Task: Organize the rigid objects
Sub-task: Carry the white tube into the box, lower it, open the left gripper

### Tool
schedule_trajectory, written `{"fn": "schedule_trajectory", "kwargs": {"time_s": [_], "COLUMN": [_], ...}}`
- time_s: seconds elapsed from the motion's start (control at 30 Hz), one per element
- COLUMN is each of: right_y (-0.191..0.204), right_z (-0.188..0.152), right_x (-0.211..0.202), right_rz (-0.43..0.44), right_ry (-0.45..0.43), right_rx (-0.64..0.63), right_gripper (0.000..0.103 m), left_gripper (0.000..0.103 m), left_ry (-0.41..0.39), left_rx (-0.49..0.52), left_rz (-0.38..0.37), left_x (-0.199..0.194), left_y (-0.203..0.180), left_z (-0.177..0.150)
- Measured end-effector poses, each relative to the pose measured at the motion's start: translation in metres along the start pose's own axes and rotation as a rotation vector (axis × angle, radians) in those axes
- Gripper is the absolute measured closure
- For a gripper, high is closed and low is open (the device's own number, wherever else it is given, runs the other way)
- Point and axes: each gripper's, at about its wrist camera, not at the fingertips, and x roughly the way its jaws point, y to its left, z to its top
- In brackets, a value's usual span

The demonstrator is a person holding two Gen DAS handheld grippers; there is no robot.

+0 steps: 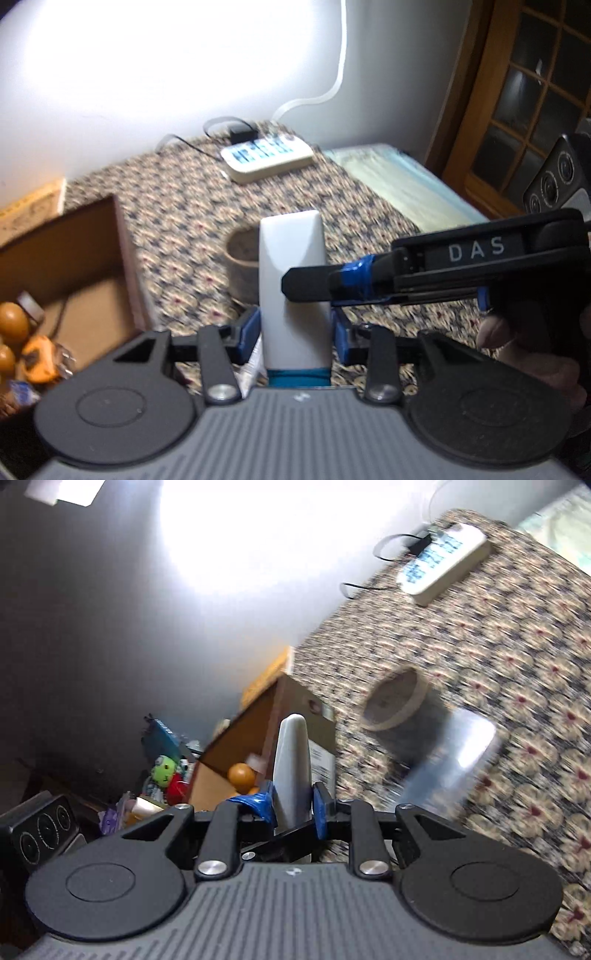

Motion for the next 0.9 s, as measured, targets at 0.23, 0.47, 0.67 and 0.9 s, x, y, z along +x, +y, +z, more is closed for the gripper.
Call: {"fn": "schedule_trajectory", "kwargs": {"time_s": [0.23, 0.47, 0.67, 0.9], "right_y": [0.065, 0.110, 0.120, 0.106], "right_z": [0.028, 0.043, 0.044, 0.036], "right_x": [0.061, 0.141, 0.203, 0.259], "right_rz": [0.060, 0.051, -0.021, -0.118], "right_ry": [0.017, 0.078, 0.153, 0.281], "right_rx": [-0.148, -0.267, -0.321, -0.317], "right_gripper": [0.100, 0.099, 0.099, 0.099], "left_gripper": [0.068, 0.069, 0.070, 0.071], "left_ry": [-0.087, -0.079, 0.015, 0.166], "left_rx": [-0.071, -0.108, -0.150, -0.218], "left_rz": [0.064, 0.124, 0.133, 0.135], "left_x": [-0.038, -0.040, -0.013, 0.036], "left_y": [0.076, 0.159, 0.223, 0.263], "left_z": [0.023, 0.038, 0.041, 0.029]}}
